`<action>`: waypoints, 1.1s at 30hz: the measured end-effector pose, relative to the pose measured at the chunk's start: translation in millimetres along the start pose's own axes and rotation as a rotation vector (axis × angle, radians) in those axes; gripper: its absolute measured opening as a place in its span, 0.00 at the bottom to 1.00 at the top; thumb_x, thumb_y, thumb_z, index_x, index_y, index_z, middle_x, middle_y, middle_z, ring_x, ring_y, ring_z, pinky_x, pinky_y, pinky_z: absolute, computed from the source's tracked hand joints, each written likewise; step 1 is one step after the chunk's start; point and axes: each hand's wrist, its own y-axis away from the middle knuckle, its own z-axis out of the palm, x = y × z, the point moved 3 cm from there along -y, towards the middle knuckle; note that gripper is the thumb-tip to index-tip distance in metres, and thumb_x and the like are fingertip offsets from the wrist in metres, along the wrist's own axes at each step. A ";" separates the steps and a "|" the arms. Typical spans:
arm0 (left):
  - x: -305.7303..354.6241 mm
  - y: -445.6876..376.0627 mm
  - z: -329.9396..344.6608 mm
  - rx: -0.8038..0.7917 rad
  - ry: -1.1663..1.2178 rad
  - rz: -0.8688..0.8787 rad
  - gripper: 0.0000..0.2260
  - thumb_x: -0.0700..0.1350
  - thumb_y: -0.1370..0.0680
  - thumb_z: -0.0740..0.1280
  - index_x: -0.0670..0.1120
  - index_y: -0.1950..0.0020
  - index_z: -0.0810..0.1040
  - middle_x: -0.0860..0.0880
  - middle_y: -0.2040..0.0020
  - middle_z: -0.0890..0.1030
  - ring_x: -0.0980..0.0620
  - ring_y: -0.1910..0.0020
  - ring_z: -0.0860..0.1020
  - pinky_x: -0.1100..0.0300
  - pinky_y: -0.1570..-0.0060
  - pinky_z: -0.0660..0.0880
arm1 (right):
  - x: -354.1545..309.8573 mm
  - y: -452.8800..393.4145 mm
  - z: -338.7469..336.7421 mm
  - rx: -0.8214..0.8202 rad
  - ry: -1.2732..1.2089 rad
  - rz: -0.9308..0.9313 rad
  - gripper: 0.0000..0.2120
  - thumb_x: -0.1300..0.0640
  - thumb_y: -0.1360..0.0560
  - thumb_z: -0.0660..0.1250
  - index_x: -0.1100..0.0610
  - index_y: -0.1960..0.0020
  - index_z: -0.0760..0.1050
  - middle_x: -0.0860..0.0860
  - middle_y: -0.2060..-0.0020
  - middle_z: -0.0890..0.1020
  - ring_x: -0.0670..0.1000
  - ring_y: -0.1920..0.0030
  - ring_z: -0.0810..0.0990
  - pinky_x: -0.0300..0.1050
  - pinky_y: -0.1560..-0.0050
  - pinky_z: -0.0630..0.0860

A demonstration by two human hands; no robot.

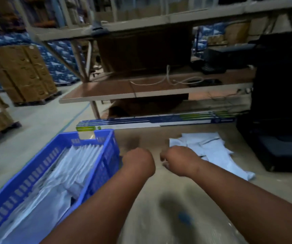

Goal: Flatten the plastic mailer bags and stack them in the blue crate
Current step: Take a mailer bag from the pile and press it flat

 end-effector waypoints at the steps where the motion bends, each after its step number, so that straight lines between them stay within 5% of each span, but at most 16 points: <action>1: 12.7 -3.8 6.7 0.004 -0.004 0.030 0.21 0.52 0.26 0.75 0.49 0.34 0.81 0.48 0.36 0.82 0.45 0.38 0.82 0.53 0.54 0.73 | 11.1 10.0 11.6 -0.004 -0.029 0.042 0.11 0.46 0.19 0.65 0.46 0.38 0.80 0.49 0.45 0.84 0.54 0.46 0.82 0.45 0.52 0.76; 8: 91.4 -36.1 46.0 -0.069 0.041 0.241 0.24 0.59 0.26 0.75 0.50 0.34 0.79 0.49 0.36 0.80 0.45 0.37 0.80 0.53 0.47 0.76 | 78.6 57.9 69.1 0.030 -0.155 0.260 0.13 0.41 0.21 0.66 0.43 0.40 0.82 0.47 0.45 0.84 0.51 0.46 0.81 0.46 0.47 0.78; 12: 120.5 -56.1 59.7 -0.020 0.050 0.366 0.17 0.56 0.24 0.71 0.52 0.38 0.80 0.48 0.37 0.80 0.45 0.38 0.80 0.55 0.45 0.75 | 110.0 65.2 87.9 0.120 -0.234 0.385 0.14 0.46 0.22 0.68 0.46 0.37 0.81 0.49 0.40 0.81 0.53 0.41 0.81 0.48 0.42 0.78; 15: 139.8 -67.4 66.9 0.044 0.064 0.409 0.15 0.56 0.25 0.70 0.52 0.42 0.79 0.47 0.40 0.79 0.43 0.40 0.80 0.54 0.43 0.78 | 149.3 61.8 104.3 0.216 -0.075 0.536 0.17 0.47 0.27 0.70 0.50 0.40 0.80 0.54 0.42 0.79 0.60 0.43 0.79 0.55 0.46 0.77; 21: 161.8 -83.2 94.8 -0.071 0.063 0.441 0.17 0.56 0.26 0.69 0.49 0.42 0.74 0.46 0.43 0.76 0.43 0.43 0.78 0.53 0.46 0.76 | 204.9 49.5 129.8 0.030 -0.089 0.860 0.29 0.39 0.28 0.68 0.49 0.32 0.66 0.58 0.34 0.71 0.62 0.34 0.71 0.63 0.37 0.69; 25: 150.0 -88.5 115.4 -0.134 0.117 0.422 0.13 0.55 0.30 0.69 0.51 0.52 0.68 0.47 0.48 0.75 0.43 0.46 0.79 0.52 0.48 0.78 | 217.9 51.2 137.0 0.037 -0.084 0.873 0.24 0.50 0.26 0.67 0.51 0.33 0.65 0.56 0.39 0.76 0.61 0.39 0.76 0.60 0.38 0.73; 28: 135.8 -91.7 118.9 -0.111 0.180 0.419 0.15 0.55 0.30 0.70 0.50 0.49 0.74 0.49 0.48 0.76 0.45 0.47 0.78 0.52 0.49 0.77 | 217.2 54.0 134.2 0.094 -0.093 0.805 0.19 0.51 0.26 0.66 0.51 0.36 0.68 0.54 0.41 0.79 0.61 0.40 0.77 0.61 0.36 0.70; 33: 107.7 -89.7 101.2 0.027 0.345 0.438 0.16 0.57 0.29 0.69 0.50 0.46 0.79 0.49 0.50 0.79 0.47 0.49 0.79 0.53 0.50 0.77 | 208.9 72.8 138.3 0.040 -0.031 0.655 0.28 0.51 0.24 0.63 0.52 0.24 0.68 0.54 0.28 0.76 0.59 0.28 0.73 0.61 0.29 0.66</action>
